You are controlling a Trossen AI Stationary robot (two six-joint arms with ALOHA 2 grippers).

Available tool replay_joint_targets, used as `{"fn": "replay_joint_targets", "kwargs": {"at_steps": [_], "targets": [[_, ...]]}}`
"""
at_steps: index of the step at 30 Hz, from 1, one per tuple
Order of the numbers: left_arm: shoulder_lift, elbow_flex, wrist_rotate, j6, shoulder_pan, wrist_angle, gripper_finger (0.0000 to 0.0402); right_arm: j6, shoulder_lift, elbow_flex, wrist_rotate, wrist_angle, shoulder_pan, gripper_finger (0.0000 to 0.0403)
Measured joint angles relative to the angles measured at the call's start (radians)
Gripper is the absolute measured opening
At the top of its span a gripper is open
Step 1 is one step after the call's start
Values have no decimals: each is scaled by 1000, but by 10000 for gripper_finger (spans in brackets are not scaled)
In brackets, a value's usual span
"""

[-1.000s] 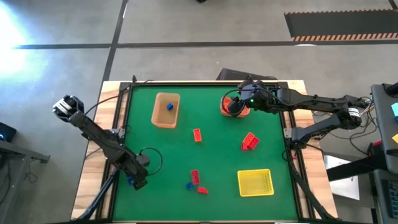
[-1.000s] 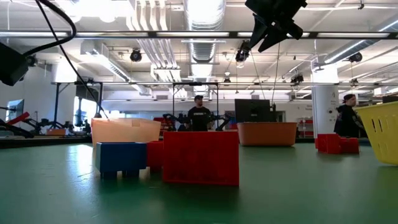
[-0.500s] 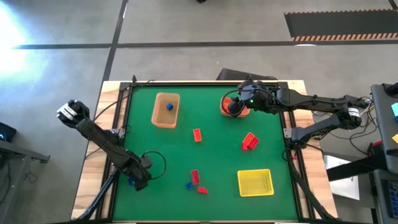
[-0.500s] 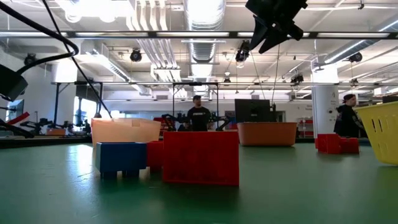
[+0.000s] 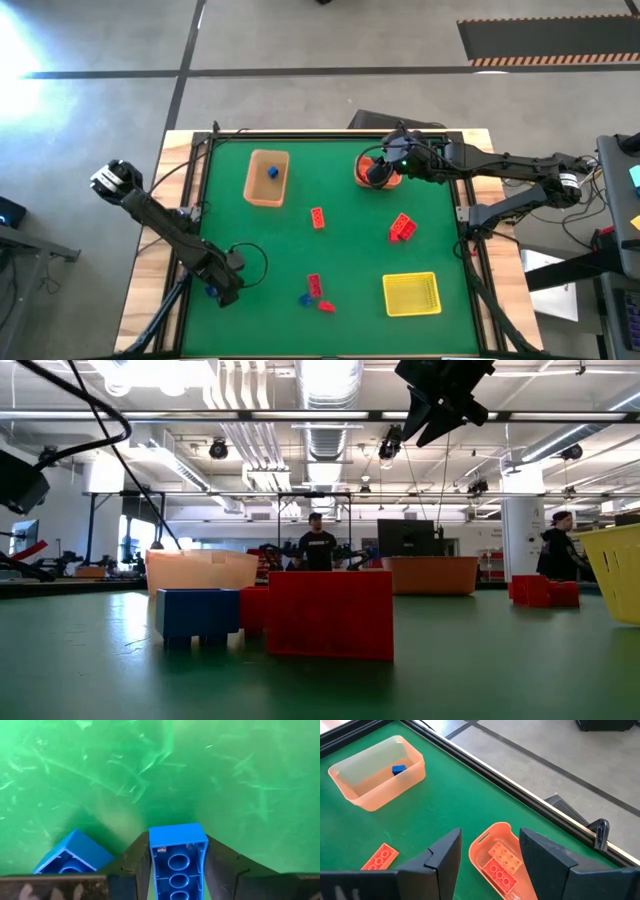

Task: Sort & place blocks by color
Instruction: Put the blue game piece into the light orange bin

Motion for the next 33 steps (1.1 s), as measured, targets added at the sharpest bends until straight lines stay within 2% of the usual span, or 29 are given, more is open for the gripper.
{"fn": "replay_joint_targets", "kwargs": {"at_steps": [5, 9, 15, 21, 25, 29, 33], "targets": [[-52, 31, -7, 70, 61, -6, 128, 0, 0, 0, 0, 0, 0, 189], [-105, 54, -60, 188, 163, -23, 134, 0, 0, 0, 0, 0, 0, 189], [-174, 120, -144, 467, 390, -82, 134, 0, 0, 0, 0, 0, 0, 189], [-205, 229, -276, 773, 663, -78, 134, 8, 0, 0, 0, 0, 0, 189], [-206, 260, -386, 949, 833, 59, 134, 19, 0, 0, 0, 1, 0, 189], [-190, 229, -367, 1046, 987, 250, 134, 21, 0, 0, 0, 1, 0, 189], [-135, 206, -357, 1049, 1104, 287, 134, 21, 0, 0, 0, 1, 0, 189]]}}
